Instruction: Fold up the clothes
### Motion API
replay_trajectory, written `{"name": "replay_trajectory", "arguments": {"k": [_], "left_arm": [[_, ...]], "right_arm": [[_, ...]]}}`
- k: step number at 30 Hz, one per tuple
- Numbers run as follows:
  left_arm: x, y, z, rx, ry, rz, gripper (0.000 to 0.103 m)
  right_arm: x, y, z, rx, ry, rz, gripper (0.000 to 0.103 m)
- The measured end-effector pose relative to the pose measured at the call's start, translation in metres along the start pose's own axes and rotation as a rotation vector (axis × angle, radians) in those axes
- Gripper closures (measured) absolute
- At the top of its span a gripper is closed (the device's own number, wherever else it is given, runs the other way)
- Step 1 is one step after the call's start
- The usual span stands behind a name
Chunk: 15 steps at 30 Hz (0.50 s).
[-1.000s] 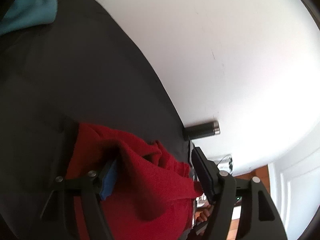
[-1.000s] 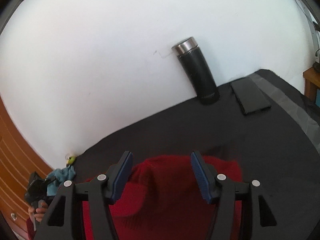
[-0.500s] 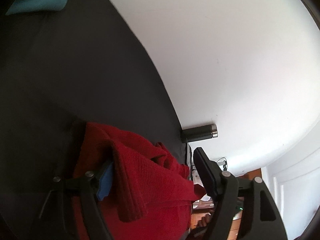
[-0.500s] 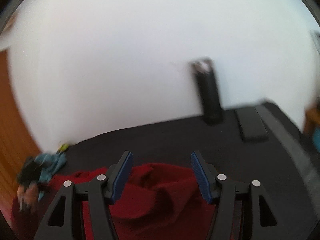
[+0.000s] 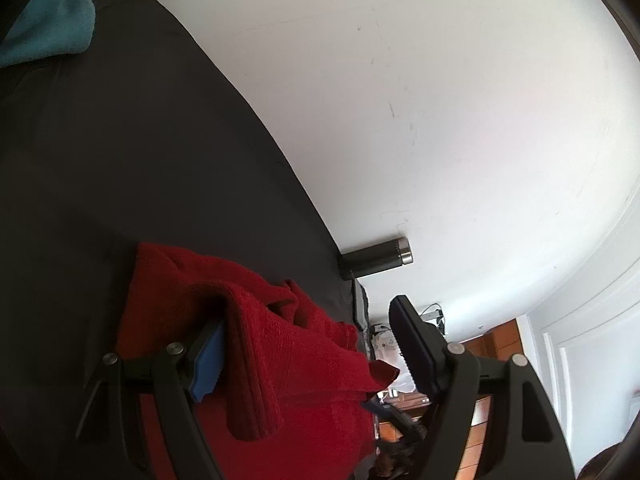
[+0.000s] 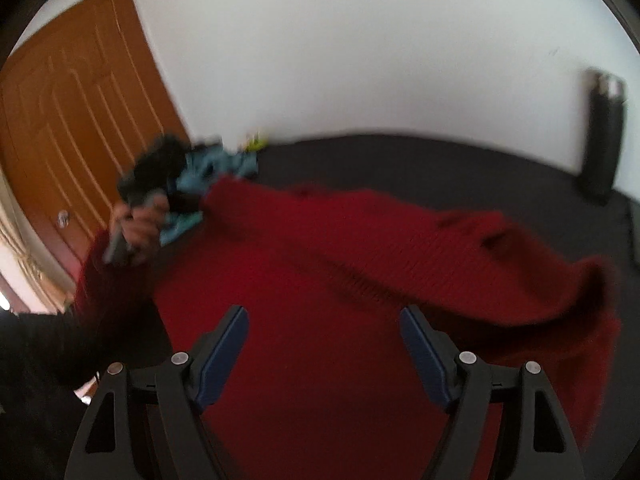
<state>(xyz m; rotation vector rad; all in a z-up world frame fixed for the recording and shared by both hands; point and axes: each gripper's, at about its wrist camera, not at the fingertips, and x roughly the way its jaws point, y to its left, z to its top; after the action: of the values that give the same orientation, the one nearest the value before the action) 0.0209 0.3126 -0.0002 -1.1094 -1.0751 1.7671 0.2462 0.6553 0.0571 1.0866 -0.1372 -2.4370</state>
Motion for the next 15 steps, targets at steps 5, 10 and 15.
{"name": "replay_trajectory", "arguments": {"k": [5,10,15], "left_arm": [[-0.018,0.006,0.003,-0.022,0.001,-0.012,0.024],[-0.024,0.011,0.005,-0.039,0.004,-0.021,0.024],[-0.028,0.015,0.007,-0.062,0.008,-0.026,0.024]], "right_arm": [[0.031,-0.001,-0.008,-0.006,0.084,-0.024,0.023],[0.035,-0.011,0.000,0.078,0.048,-0.095,0.023],[0.034,-0.019,0.027,0.134,0.010,-0.285,0.023]]}}
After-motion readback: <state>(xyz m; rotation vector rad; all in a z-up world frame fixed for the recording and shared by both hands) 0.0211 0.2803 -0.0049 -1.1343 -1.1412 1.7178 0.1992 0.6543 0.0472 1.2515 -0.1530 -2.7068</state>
